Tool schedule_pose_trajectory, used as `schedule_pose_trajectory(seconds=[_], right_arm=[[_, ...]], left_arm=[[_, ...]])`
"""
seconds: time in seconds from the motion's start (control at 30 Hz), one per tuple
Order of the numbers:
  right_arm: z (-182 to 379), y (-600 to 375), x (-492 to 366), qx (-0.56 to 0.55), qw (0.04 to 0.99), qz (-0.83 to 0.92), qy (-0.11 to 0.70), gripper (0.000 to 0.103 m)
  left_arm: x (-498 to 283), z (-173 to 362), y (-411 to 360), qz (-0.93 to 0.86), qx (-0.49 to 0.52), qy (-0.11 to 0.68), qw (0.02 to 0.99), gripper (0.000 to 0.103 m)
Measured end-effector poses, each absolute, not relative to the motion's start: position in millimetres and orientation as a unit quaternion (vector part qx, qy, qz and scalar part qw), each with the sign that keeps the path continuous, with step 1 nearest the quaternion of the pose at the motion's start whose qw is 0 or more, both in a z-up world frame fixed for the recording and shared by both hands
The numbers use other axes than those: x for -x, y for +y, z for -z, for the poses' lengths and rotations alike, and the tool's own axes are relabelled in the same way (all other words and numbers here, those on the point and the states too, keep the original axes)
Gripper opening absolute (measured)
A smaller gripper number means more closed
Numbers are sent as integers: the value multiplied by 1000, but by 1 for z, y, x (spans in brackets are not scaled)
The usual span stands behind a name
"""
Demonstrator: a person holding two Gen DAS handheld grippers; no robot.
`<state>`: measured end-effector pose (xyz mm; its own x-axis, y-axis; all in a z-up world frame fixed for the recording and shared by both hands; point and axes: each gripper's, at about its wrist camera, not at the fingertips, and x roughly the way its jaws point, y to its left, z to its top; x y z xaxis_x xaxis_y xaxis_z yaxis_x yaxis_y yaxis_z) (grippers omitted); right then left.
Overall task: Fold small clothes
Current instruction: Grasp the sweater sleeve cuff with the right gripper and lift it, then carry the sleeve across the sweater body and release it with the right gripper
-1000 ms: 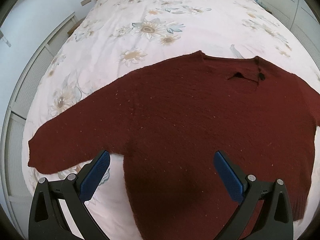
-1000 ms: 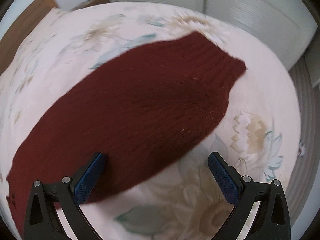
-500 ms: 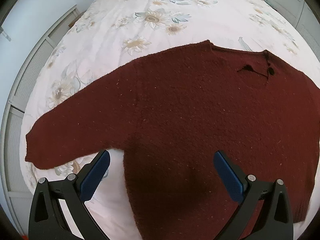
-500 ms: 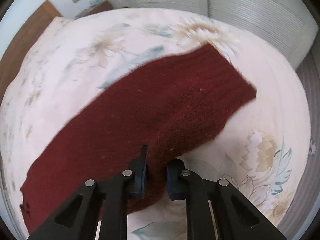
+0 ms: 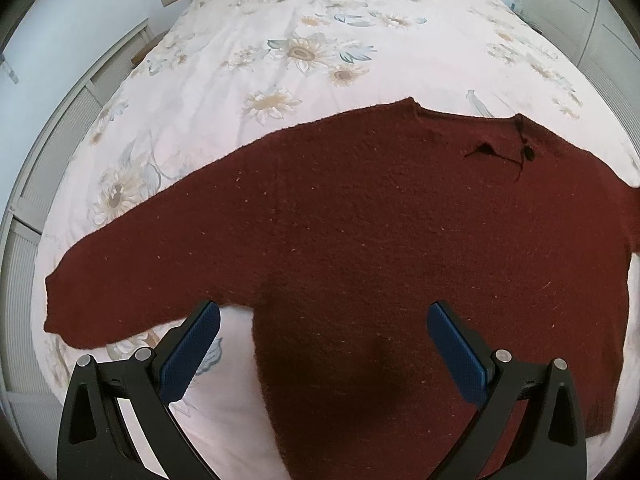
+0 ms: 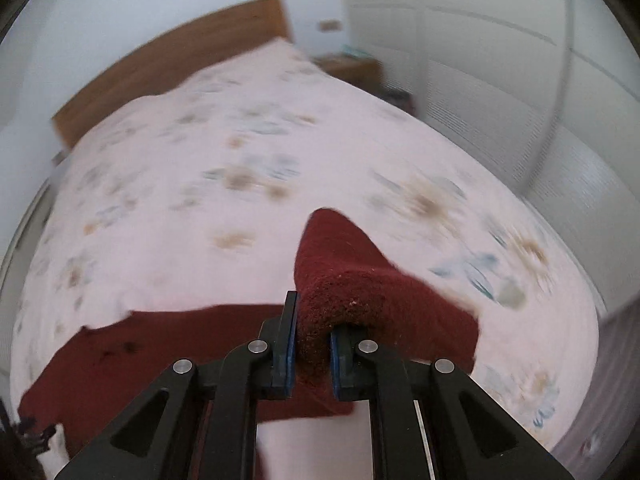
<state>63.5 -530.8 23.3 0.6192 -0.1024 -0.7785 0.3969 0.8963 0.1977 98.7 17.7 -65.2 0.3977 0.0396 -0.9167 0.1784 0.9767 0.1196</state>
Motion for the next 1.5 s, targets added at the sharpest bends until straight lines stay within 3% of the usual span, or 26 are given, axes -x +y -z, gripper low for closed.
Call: schedule_pose_trajectory(seconds=[0.2, 0.4, 0.57, 0.93, 1.13, 1.23, 1.3, 1.5], right_arm=[[-62, -436, -111, -133, 902, 58, 407, 13], [-64, -346, -147, -104, 903, -15, 417, 13], [-28, -274, -167, -93, 883, -65, 454, 13], [124, -194, -151, -72, 813, -91, 571, 13], [145, -192, -142, -68, 806, -94, 581, 18], [137, -194, -141, -60, 810, -81, 578, 38], [131, -198, -140, -53, 813, -75, 575, 70], [112, -223, -120, -36, 822, -57, 566, 81]], left_arm=[[-101, 61, 28, 43, -101, 533, 839, 102], [-101, 57, 38, 53, -86, 529, 843, 102], [-103, 58, 47, 51, -80, 528, 844, 102], [-101, 73, 64, 35, -88, 537, 838, 102], [-101, 80, 71, 25, -87, 545, 834, 102], [-102, 82, 72, 24, -83, 549, 831, 102], [-102, 81, 71, 25, -83, 550, 831, 102], [-101, 76, 60, 42, -95, 541, 834, 102]])
